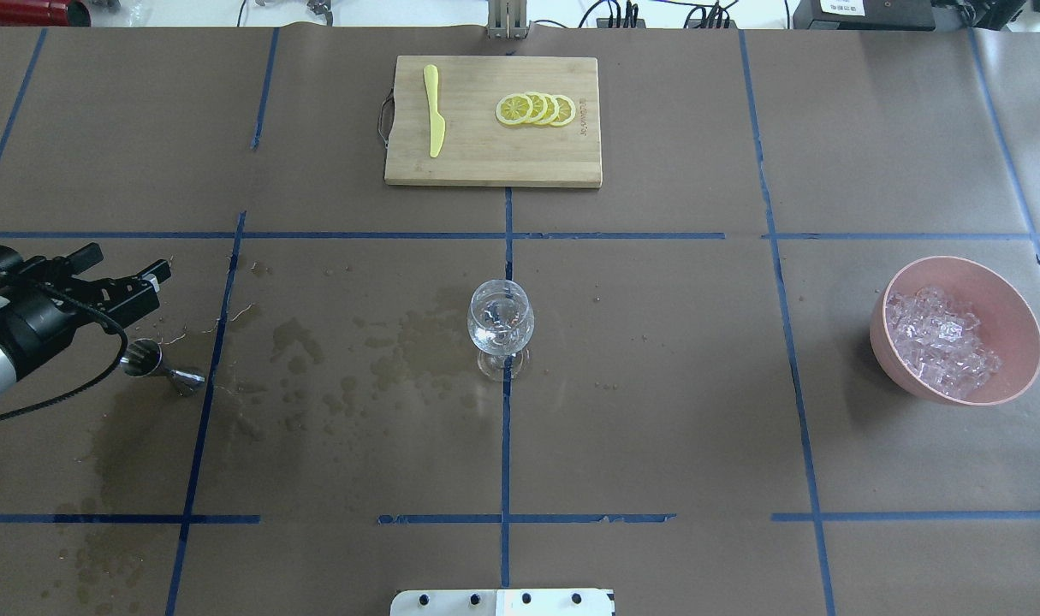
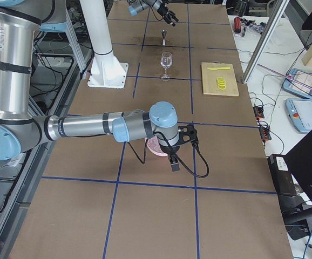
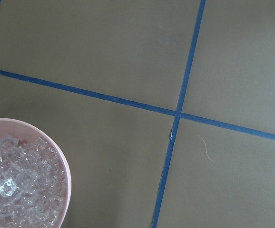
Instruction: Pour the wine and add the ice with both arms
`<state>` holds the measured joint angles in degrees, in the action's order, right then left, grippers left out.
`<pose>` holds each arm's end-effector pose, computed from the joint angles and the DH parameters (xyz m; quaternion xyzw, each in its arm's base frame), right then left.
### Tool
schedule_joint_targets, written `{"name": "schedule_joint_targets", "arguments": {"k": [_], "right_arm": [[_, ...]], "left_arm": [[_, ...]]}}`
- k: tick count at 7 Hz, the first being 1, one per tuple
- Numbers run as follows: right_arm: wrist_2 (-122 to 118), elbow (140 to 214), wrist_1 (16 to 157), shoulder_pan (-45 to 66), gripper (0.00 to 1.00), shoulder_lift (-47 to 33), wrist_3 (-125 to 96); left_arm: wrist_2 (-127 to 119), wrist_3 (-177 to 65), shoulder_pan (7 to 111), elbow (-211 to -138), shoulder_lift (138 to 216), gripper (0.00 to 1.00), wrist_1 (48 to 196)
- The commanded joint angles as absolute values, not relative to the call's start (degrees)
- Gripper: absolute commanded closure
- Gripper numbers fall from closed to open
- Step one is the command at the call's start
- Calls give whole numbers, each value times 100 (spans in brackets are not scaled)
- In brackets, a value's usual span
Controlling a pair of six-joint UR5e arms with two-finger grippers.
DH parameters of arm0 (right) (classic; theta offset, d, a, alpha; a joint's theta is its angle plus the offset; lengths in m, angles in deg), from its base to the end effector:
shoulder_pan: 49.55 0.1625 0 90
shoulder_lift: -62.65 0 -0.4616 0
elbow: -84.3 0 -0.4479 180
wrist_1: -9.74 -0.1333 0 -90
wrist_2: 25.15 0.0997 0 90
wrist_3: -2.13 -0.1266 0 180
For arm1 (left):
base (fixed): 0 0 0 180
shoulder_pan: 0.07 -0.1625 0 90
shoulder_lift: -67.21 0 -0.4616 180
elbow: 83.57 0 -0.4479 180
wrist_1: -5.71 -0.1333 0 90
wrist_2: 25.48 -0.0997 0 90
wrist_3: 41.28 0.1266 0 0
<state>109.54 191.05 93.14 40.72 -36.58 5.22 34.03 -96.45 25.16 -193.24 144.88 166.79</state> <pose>0.0466 -0.4884 0.6225 0.1247 -0.3738 -0.0693 0.9165 0.3433 -0.3801 0.4805 0.4816 0.4261 -0.1031 0.7589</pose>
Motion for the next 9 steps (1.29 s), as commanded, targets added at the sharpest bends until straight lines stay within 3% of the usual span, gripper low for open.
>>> {"name": "schedule_joint_targets", "arguments": {"k": [1, 9], "right_arm": [[10950, 19091, 9314, 4080, 0, -3667, 529], [10950, 19091, 9314, 4080, 0, -3684, 529]], "left_arm": [[1608, -9910, 1316, -19134, 14411, 0, 16690], [467, -10895, 362, -17982, 14551, 2, 16699]]}}
